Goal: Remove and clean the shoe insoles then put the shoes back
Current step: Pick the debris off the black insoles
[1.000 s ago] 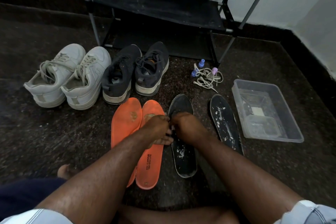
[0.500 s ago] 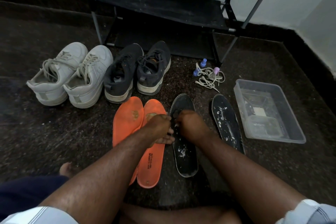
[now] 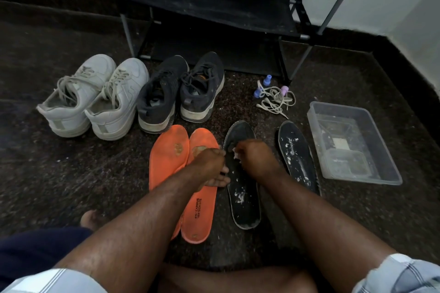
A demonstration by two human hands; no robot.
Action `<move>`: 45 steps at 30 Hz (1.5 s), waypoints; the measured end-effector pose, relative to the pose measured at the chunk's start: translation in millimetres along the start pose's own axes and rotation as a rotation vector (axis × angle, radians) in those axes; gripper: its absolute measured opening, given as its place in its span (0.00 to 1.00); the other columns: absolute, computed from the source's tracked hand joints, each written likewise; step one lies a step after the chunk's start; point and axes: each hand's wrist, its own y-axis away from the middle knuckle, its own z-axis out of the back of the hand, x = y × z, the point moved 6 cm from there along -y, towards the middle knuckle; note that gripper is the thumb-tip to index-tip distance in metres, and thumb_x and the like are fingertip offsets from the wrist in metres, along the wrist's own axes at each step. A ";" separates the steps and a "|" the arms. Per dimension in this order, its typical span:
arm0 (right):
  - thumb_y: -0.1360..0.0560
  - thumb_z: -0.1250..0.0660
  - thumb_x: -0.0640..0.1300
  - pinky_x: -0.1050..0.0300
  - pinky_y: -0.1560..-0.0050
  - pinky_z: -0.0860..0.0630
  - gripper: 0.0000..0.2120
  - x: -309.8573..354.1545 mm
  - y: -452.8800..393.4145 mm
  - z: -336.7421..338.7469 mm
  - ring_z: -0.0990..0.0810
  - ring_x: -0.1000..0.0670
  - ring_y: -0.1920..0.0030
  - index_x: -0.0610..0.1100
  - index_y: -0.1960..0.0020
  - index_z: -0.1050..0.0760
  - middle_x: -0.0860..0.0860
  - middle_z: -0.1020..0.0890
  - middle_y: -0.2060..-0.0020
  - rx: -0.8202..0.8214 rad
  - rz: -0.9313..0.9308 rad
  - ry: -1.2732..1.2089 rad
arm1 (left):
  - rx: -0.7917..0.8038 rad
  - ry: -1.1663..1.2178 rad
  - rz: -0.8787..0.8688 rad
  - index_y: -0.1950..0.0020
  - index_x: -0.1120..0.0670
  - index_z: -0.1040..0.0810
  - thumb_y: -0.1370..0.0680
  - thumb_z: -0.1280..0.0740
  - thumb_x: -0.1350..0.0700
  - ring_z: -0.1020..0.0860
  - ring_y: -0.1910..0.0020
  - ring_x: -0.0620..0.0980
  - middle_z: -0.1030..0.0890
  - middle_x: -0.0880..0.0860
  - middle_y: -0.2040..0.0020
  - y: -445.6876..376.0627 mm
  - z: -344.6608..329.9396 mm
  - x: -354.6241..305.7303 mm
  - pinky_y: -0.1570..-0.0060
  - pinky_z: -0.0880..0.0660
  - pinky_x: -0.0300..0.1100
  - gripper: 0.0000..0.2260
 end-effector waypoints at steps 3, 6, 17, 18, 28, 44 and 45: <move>0.29 0.33 0.37 0.56 0.55 0.28 0.07 17.8 7.4 -10.6 0.18 0.43 0.54 0.43 0.54 0.18 0.44 0.16 0.56 0.113 0.091 0.018 | 0.005 -0.024 -0.001 0.31 0.51 0.28 0.16 0.47 0.58 0.20 0.63 0.55 0.23 0.58 0.54 -0.7 -0.4 0.2 0.62 0.20 0.45 0.15; 0.28 0.33 0.37 0.55 0.52 0.27 0.07 9.9 1.5 -6.3 0.18 0.43 0.53 0.42 0.53 0.18 0.43 0.16 0.55 0.071 0.056 -0.031 | 0.004 -0.023 -0.006 0.31 0.51 0.29 0.16 0.47 0.58 0.20 0.61 0.56 0.23 0.59 0.51 -1.0 -1.1 0.2 0.57 0.19 0.47 0.15; 0.27 0.33 0.39 0.54 0.47 0.24 0.11 -11.8 -1.2 6.0 0.19 0.47 0.49 0.47 0.46 0.19 0.47 0.17 0.49 0.021 -0.081 -0.099 | -0.002 -0.003 -0.012 0.30 0.51 0.29 0.16 0.46 0.57 0.19 0.61 0.57 0.22 0.59 0.52 0.4 0.9 0.6 0.56 0.20 0.49 0.15; 0.27 0.33 0.39 0.54 0.46 0.24 0.12 -18.8 -1.8 13.8 0.20 0.47 0.49 0.48 0.44 0.20 0.47 0.18 0.48 -0.036 -0.129 -0.124 | -0.004 0.001 -0.012 0.31 0.51 0.28 0.16 0.46 0.57 0.19 0.62 0.57 0.22 0.59 0.53 -0.1 1.5 0.5 0.57 0.19 0.49 0.15; 0.24 0.36 0.40 0.55 0.45 0.26 0.09 -27.4 0.1 11.1 0.21 0.44 0.48 0.42 0.49 0.18 0.42 0.19 0.49 0.087 -0.037 0.088 | -0.002 0.055 0.003 0.34 0.51 0.26 0.16 0.44 0.57 0.19 0.63 0.58 0.21 0.59 0.57 -1.1 2.2 1.9 0.58 0.20 0.50 0.13; 0.25 0.31 0.43 0.59 0.51 0.26 0.08 -18.2 18.4 -7.5 0.18 0.46 0.50 0.46 0.47 0.17 0.45 0.17 0.49 0.205 -0.094 0.120 | -0.006 0.032 0.006 0.34 0.50 0.27 0.16 0.45 0.58 0.19 0.64 0.56 0.22 0.58 0.56 -3.9 2.4 2.7 0.62 0.19 0.47 0.14; 0.25 0.31 0.43 0.58 0.50 0.25 0.08 -22.4 17.3 -4.3 0.18 0.46 0.50 0.46 0.47 0.17 0.45 0.17 0.49 0.188 -0.114 0.113 | -0.003 0.023 0.002 0.34 0.50 0.27 0.16 0.45 0.58 0.20 0.64 0.56 0.22 0.57 0.56 -3.8 2.1 3.0 0.62 0.19 0.46 0.14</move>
